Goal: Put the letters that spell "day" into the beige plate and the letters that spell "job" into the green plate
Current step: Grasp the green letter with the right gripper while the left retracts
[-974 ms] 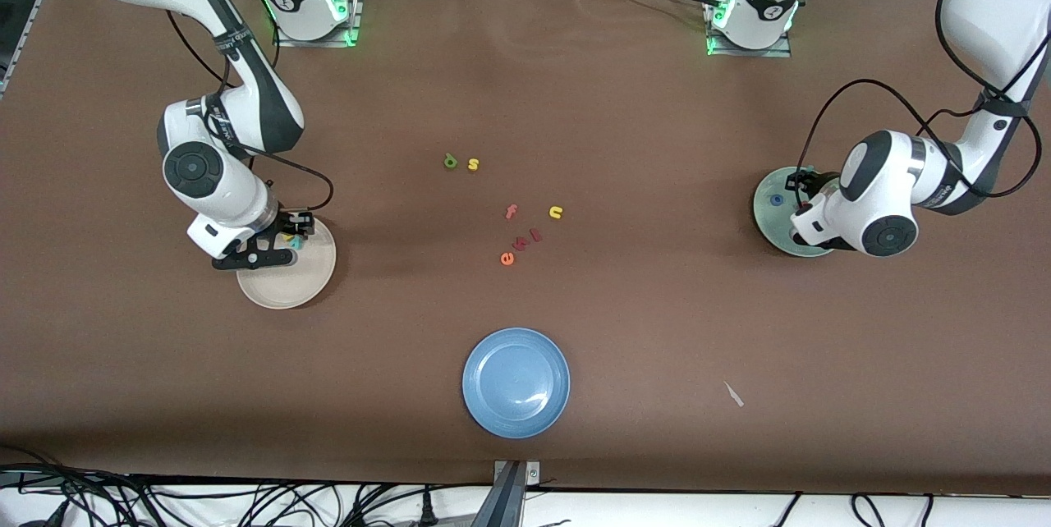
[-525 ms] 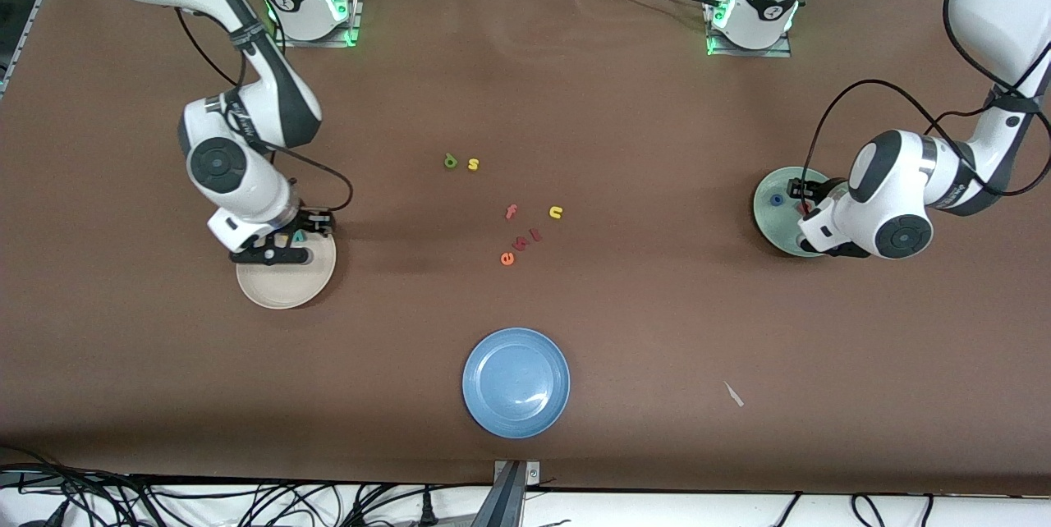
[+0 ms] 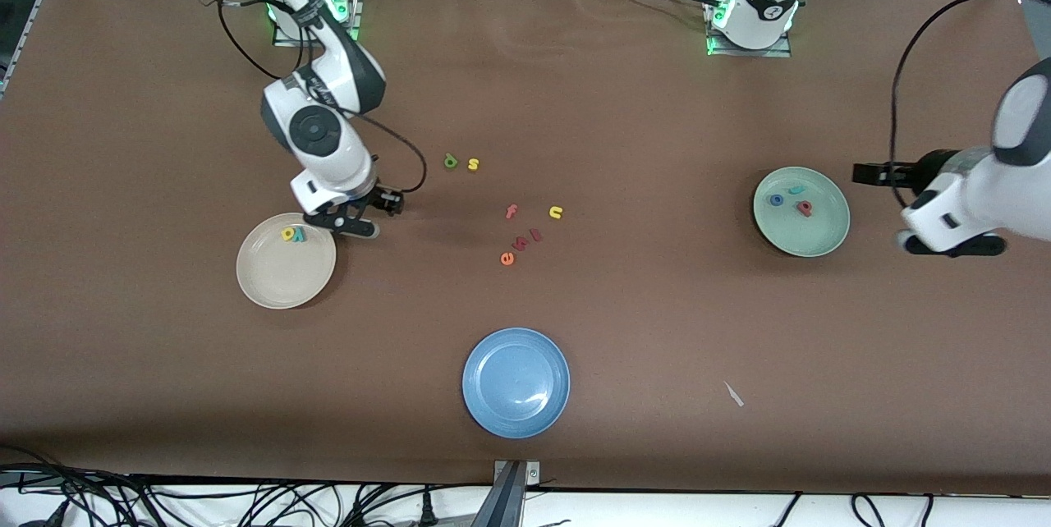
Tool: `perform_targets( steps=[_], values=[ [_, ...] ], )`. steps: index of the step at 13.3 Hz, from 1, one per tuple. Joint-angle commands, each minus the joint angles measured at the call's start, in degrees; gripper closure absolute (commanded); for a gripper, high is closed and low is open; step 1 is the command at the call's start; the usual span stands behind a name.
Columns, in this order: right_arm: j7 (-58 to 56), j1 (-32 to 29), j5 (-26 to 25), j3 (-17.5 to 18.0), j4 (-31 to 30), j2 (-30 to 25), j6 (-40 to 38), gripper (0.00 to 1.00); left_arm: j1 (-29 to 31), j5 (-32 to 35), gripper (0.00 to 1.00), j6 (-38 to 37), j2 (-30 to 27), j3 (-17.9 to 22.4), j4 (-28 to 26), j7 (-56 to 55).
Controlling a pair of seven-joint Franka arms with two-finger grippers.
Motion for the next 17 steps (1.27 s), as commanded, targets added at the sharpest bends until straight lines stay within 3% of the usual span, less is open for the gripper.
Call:
perform_targets(
  steps=[1,6,12,14,15,17],
  values=[
    [10.4,1.9,0.2,2.8,-2.4,-1.9,0.9,0.29,0.4,-1.4,0.00,-0.6,-4.5,-0.5,2.9,1.0],
    [23.9,7.1,0.3,3.6,-5.6,-3.6,2.3,0.29,0.4,-1.4,0.00,0.2,-5.8,-0.1,8.0,0.4],
    [29.4,10.8,0.2,3.5,-9.0,-1.9,7.7,0.29,2.1,-2.4,0.00,3.2,-5.3,0.2,10.2,1.1],
    [29.5,11.1,0.0,3.4,-9.8,-0.9,9.9,0.29,0.2,-2.5,0.00,3.8,-5.0,1.7,10.2,1.5],
    [29.5,11.1,-0.3,3.4,-10.1,-0.3,10.8,0.29,-4.1,-3.0,0.00,3.8,-5.2,6.4,10.5,3.0],
    [29.4,11.1,-1.3,3.3,-10.1,0.2,10.9,0.29,-18.5,-11.3,0.00,3.7,-6.0,26.5,12.2,5.1]
  ],
)
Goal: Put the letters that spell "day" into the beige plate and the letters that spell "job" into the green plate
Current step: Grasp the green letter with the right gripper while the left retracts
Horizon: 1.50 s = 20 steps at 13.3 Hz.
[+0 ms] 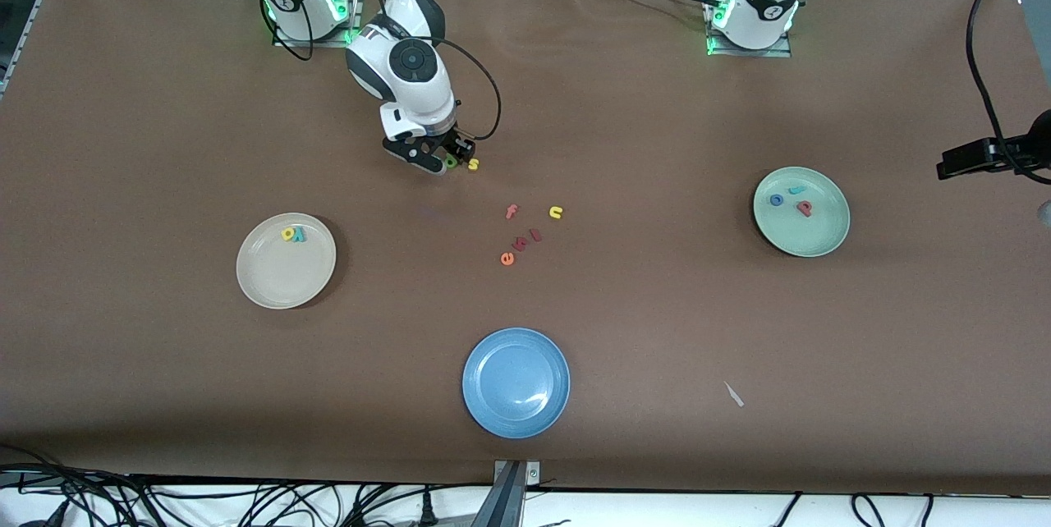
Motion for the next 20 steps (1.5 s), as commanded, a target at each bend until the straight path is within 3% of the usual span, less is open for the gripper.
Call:
perform_targets(
  steps=[1,2,6,9,15,20],
  values=[
    [0.8,0.3,-2.4,-0.5,-0.6,0.5,1.2,0.29,-16.9,-10.3,0.01,-0.3,-1.3,24.0,2.4,3.8],
    [0.8,0.3,-3.1,-0.6,-0.6,1.2,1.7,0.29,-20.2,-11.8,0.01,0.3,-2.3,28.0,1.5,5.0],
    [0.8,0.3,-4.5,-1.6,-0.6,2.7,4.0,0.29,-21.0,-11.7,0.02,10.6,-7.2,28.0,-10.0,5.1],
    [0.8,0.3,-5.7,-2.0,-0.5,3.3,4.8,0.31,-21.1,-8.6,0.02,13.9,-7.1,26.7,-14.2,6.5],
    [0.8,0.3,-5.8,-2.2,-0.5,3.6,5.1,0.79,-21.2,-8.4,0.00,13.3,-6.7,25.5,-13.6,7.3],
    [-3.4,-1.5,-6.1,-2.7,-0.4,-0.4,2.2,0.86,-20.7,-9.1,0.00,12.1,-6.4,25.6,-14.4,8.5]
  ],
)
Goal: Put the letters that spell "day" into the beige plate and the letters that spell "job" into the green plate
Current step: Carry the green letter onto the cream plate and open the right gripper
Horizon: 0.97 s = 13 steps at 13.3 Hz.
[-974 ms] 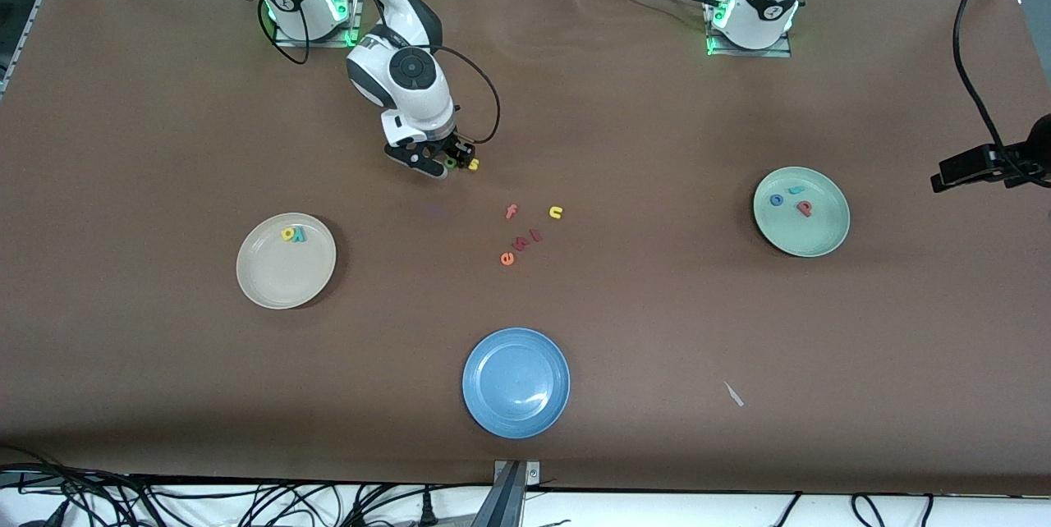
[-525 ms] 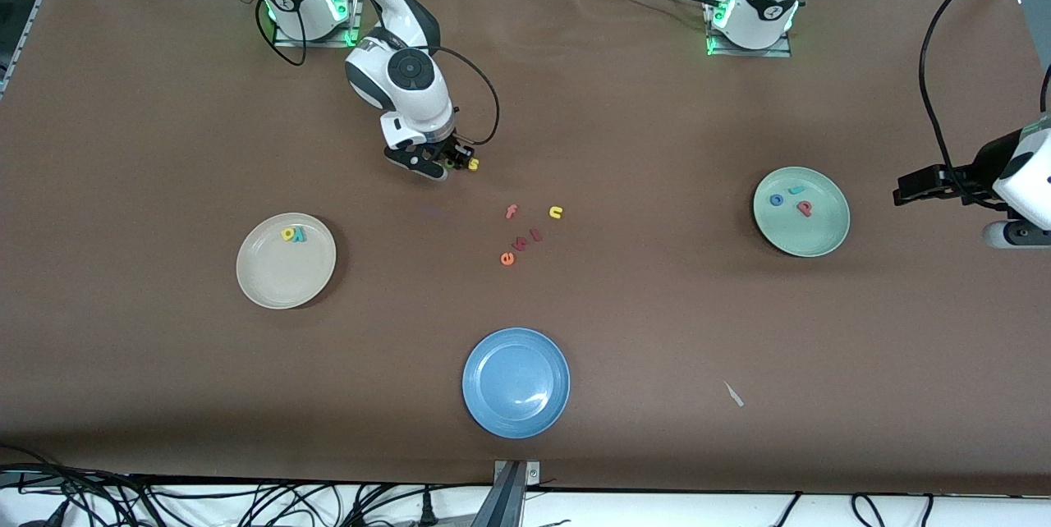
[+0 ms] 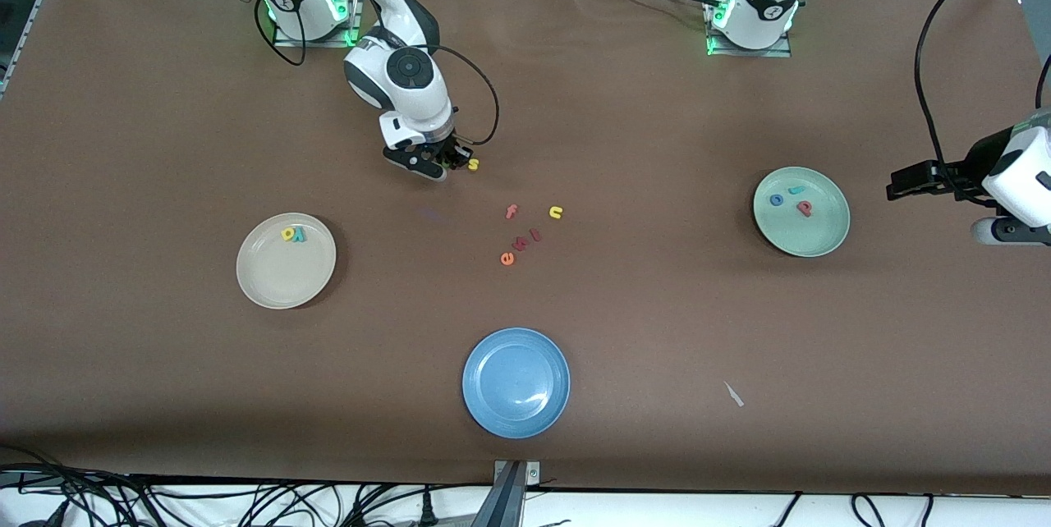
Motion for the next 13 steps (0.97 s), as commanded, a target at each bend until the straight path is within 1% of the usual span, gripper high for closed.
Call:
perform_targets(
  steps=[1,3,6,7,9,13],
  values=[
    [-6.4,-3.8,-1.1,-0.4,-0.4,-4.3,-4.9,0.86,0.2,0.7,0.00,-0.3,-1.5,0.1,-0.9,2.1],
    [-14.8,-8.5,-1.1,-0.4,-0.3,-6.5,-7.0,0.86,0.1,0.7,0.00,-0.5,-1.6,0.1,-1.0,2.1],
    [-32.6,-16.7,-0.8,-1.0,0.6,-7.5,-7.3,0.86,-0.1,0.8,0.00,-2.0,-1.7,0.0,-0.8,2.1],
    [-38.3,-17.7,-0.7,-2.5,0.8,-7.7,-7.3,0.86,-0.1,0.8,0.00,-2.1,-1.7,0.0,-0.9,2.1],
    [-46.2,-18.5,-0.7,-5.7,2.8,-7.6,-7.3,0.85,-0.1,0.8,0.00,-2.2,-1.9,0.0,-0.9,2.1],
    [-54.6,-19.6,-0.6,-8.4,7.4,-6.1,-8.1,0.85,-0.1,0.8,0.00,-2.2,-1.8,0.0,-1.0,2.1]
  ],
)
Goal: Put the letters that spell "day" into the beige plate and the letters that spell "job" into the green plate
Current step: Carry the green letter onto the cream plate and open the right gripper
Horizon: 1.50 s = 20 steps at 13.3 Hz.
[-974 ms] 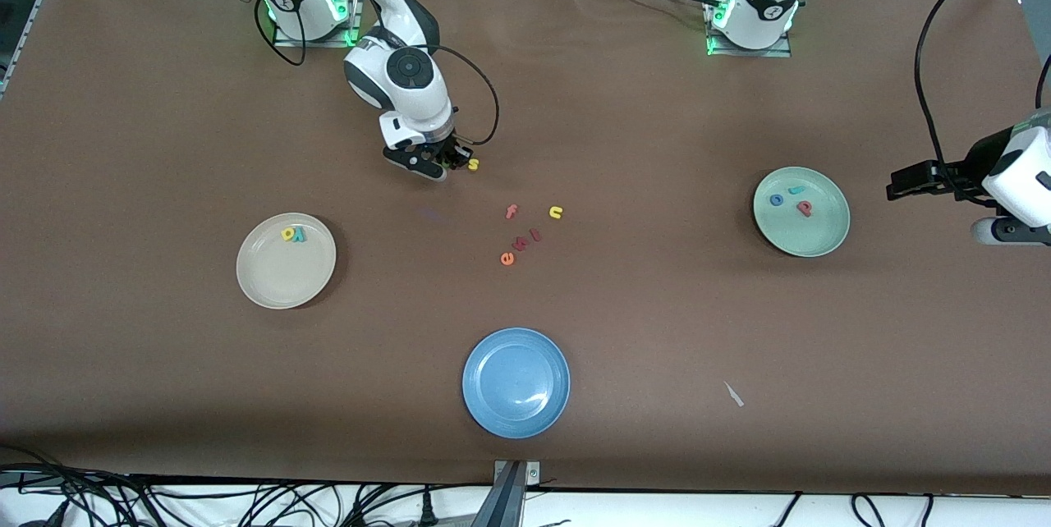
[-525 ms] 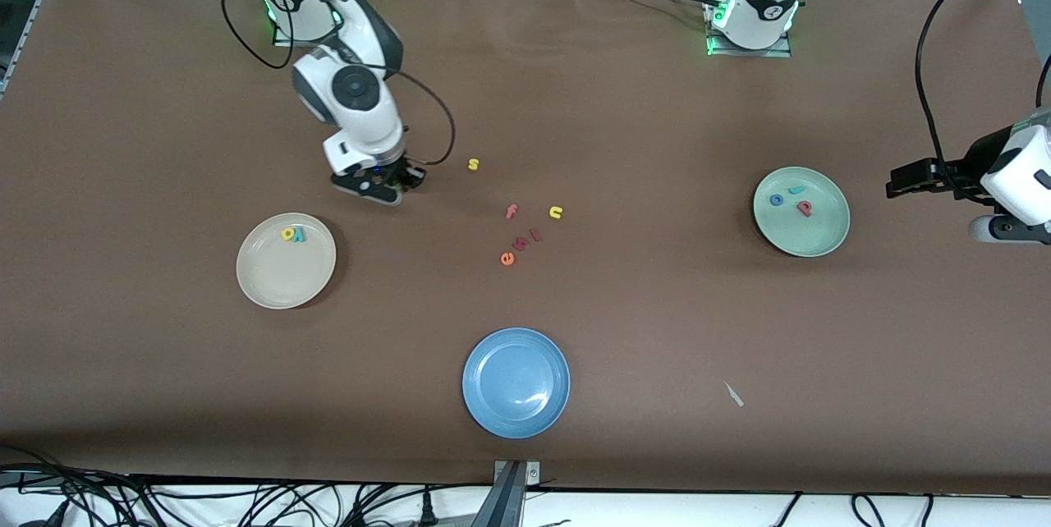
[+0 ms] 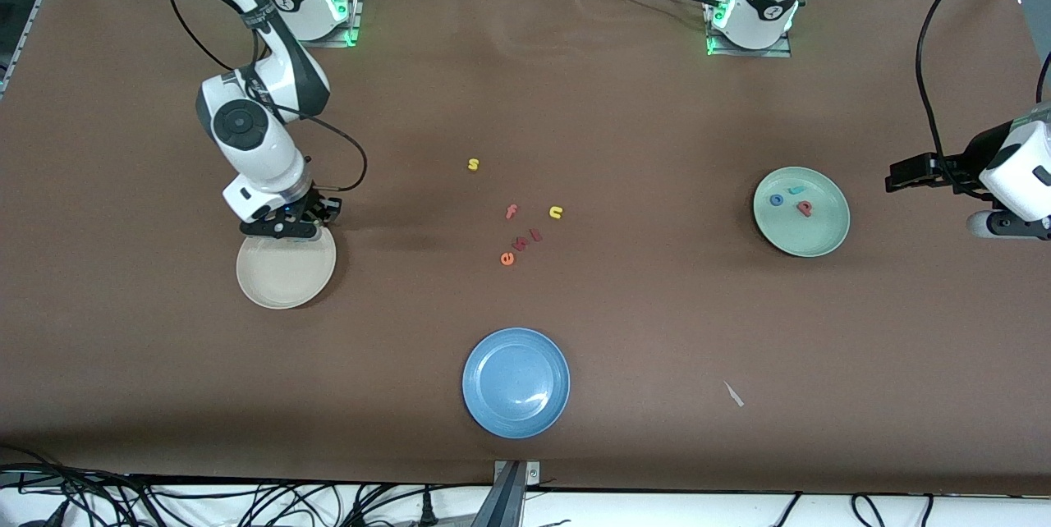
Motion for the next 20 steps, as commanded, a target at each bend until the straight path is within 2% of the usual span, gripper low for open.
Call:
perform_targets(
  steps=[1,4,5,6,8,11,13,16,20],
  values=[
    [-5.2,-1.1,-0.4,-0.7,4.3,2.0,-1.8,0.84,-0.1,0.8,0.00,-0.4,-1.3,0.0,-0.9,1.3],
    [-6.4,-2.6,-0.3,-0.8,6.4,5.1,-1.4,0.77,-0.1,0.8,0.00,-0.4,-1.2,0.0,-0.9,1.3],
    [-6.3,-2.7,-0.3,-0.7,6.4,5.1,-1.3,0.62,-0.1,0.8,0.00,-0.3,-1.2,0.0,-0.9,1.3],
    [-6.1,-2.7,-0.2,-0.7,6.3,5.1,-1.2,0.37,0.0,0.7,0.00,0.0,-1.0,0.1,-0.9,1.3],
    [-5.9,-2.8,-0.1,-0.8,6.4,5.2,-1.1,0.04,0.0,0.6,0.00,0.1,-0.8,0.0,-0.9,1.3],
    [-6.4,-2.7,1.1,-0.7,6.9,4.1,-2.2,0.01,0.0,0.5,0.00,0.1,-0.8,0.0,-1.0,1.7],
    [-6.4,-2.7,1.1,-0.4,7.9,2.0,-6.4,0.01,0.0,0.5,0.00,0.0,-0.9,0.0,-0.9,1.8],
    [-6.6,-2.7,2.1,1.8,13.5,-1.1,-19.6,0.01,0.2,0.5,0.00,0.1,-0.7,0.1,-1.0,2.5],
    [-10.9,-2.7,13.3,2.7,25.6,-3.9,-39.1,0.01,0.0,0.5,0.00,1.2,-0.1,0.1,-0.8,2.5]
  ],
)
